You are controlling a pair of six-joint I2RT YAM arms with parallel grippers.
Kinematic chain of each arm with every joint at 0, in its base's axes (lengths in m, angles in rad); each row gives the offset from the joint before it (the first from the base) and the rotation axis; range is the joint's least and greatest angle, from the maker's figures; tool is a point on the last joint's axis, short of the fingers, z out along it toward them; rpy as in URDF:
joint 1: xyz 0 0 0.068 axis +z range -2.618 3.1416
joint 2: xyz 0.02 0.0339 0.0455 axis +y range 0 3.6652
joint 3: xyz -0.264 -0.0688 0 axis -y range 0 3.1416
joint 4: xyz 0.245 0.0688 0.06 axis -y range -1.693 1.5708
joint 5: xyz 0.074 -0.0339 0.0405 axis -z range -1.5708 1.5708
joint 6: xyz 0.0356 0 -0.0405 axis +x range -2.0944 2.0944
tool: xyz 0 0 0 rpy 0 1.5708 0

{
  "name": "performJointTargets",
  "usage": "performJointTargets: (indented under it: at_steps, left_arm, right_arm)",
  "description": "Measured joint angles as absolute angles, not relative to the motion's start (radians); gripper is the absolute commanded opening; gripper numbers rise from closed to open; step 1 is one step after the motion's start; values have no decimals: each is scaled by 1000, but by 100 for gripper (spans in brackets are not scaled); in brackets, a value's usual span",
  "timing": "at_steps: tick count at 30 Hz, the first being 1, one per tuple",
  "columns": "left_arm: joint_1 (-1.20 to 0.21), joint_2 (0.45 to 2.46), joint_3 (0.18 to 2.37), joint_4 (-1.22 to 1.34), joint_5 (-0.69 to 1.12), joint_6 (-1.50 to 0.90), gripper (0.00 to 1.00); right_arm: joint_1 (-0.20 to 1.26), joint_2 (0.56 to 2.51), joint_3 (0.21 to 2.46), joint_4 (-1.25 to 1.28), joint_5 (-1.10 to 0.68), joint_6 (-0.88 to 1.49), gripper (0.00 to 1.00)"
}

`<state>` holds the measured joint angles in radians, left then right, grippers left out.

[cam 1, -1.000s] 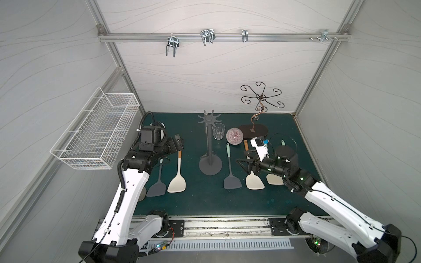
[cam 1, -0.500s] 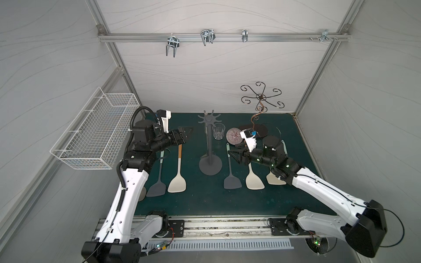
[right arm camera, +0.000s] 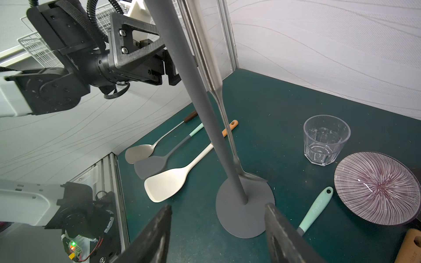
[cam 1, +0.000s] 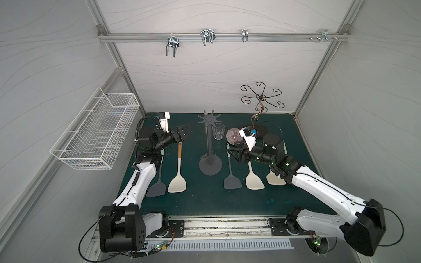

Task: Take the spatula off the kitchen utensil rack
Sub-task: Adjust the rack at the center of the board.

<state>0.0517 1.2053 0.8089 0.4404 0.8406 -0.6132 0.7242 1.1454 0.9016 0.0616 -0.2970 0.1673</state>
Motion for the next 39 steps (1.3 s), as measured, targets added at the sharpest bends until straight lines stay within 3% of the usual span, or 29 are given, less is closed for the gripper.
performJointTargets:
  at_steps: [5, 10, 18, 31, 39]
  left_arm:
    - [40, 1067, 806, 211, 718, -595, 99]
    - [39, 867, 909, -137, 581, -533, 99]
    - [64, 840, 993, -406, 524, -479, 99]
    - [65, 849, 974, -482, 524, -461, 99]
    - [65, 856, 958, -480, 530, -460, 99]
  right_arm:
    - [749, 1170, 899, 134, -248, 167, 68]
    - [775, 1204, 897, 241, -193, 165, 64]
    - [805, 1371, 899, 419, -130, 160, 60]
    - [866, 1533, 982, 620, -104, 104, 56]
    - [894, 1588, 1015, 636, -41, 35, 38]
